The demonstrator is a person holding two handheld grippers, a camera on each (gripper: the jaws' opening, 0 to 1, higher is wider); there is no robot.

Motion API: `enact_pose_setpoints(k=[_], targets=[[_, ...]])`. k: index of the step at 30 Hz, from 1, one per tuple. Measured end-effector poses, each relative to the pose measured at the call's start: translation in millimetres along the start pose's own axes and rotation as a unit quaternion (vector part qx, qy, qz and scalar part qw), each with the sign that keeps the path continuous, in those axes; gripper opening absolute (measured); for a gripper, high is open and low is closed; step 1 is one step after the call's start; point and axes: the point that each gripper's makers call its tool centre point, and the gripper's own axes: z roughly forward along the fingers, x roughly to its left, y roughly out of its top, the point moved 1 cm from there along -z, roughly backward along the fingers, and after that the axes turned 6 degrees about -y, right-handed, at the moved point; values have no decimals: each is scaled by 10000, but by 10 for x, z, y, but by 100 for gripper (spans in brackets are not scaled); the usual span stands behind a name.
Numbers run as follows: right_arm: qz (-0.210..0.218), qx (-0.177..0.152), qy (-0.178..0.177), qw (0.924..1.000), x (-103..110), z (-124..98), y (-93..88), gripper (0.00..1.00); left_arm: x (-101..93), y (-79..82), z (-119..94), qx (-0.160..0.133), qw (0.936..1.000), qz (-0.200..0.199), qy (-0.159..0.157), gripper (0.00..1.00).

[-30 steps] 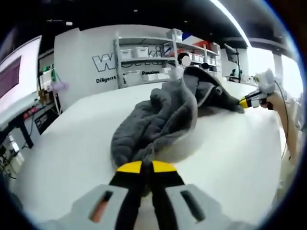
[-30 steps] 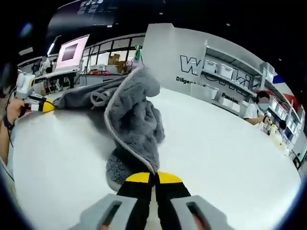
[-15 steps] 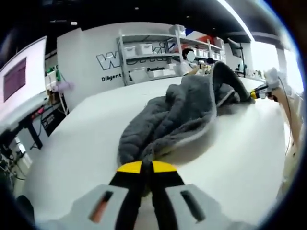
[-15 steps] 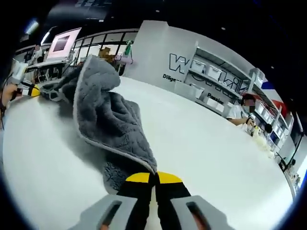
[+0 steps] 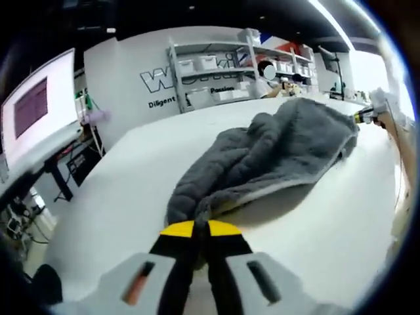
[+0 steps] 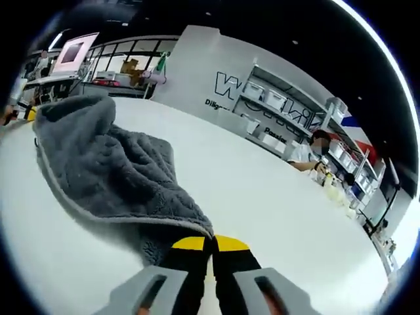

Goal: Fold the towel on the table until its edges align and the towel forms a compact rectangular stack.

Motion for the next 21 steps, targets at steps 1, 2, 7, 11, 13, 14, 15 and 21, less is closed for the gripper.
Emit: enact_pose_setpoints(k=[1, 2, 7, 11, 13, 14, 15, 21], targets=[[-2, -3, -36, 10000, -21, -13, -9, 3, 12, -8, -13, 19, 10000, 8, 15, 7], [-13, 2, -95, 10000, -52, -31, -23, 3, 14, -13, -27, 42, 10000, 30, 31, 7], [-193, -104, -320, 9992, -164, -96, 2, 3, 4, -24, -62, 110, 9998, 138, 73, 6], [-346, -239, -460, 9981, -231, -137, 101, 3, -6, -11, -73, 171, 9995, 253, 115, 6], [-410, -314, -519, 9973, -262, -150, 175, 3, 1, 7, -76, 180, 9993, 294, 135, 6], [-442, -351, -548, 9969, -277, -156, 213, 3, 4, 17, -78, 185, 9992, 314, 144, 6], [-452, -364, -560, 9967, -282, -159, 225, 3, 3, 26, -84, 176, 9992, 323, 153, 6], [-585, -593, -690, 9941, -422, -216, 486, 3, 115, 321, -188, -135, 9980, 506, 352, 6]])
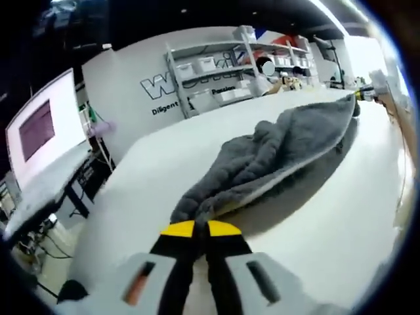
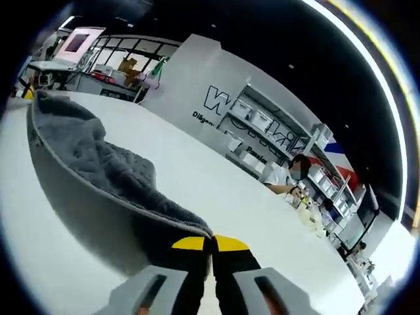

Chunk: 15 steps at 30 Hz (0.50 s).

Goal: Fold the towel on the table until its edges align and the towel forms a compact rectangular stack.

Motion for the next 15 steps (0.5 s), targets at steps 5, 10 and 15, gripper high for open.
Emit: enact_pose_setpoints(k=[5, 10, 15], targets=[[-77, -207, -107, 9997, -133, -20, 221, 3, 129, 249, -44, -202, 9995, 191, 161, 6], [-262, -405, -187, 9987, -280, -7, 499, 3, 250, 567, -63, -362, 9978, 489, 265, 6], [-319, -607, -316, 9971, -446, -18, 745, 3, 373, 905, -132, -588, 9947, 740, 403, 6]])
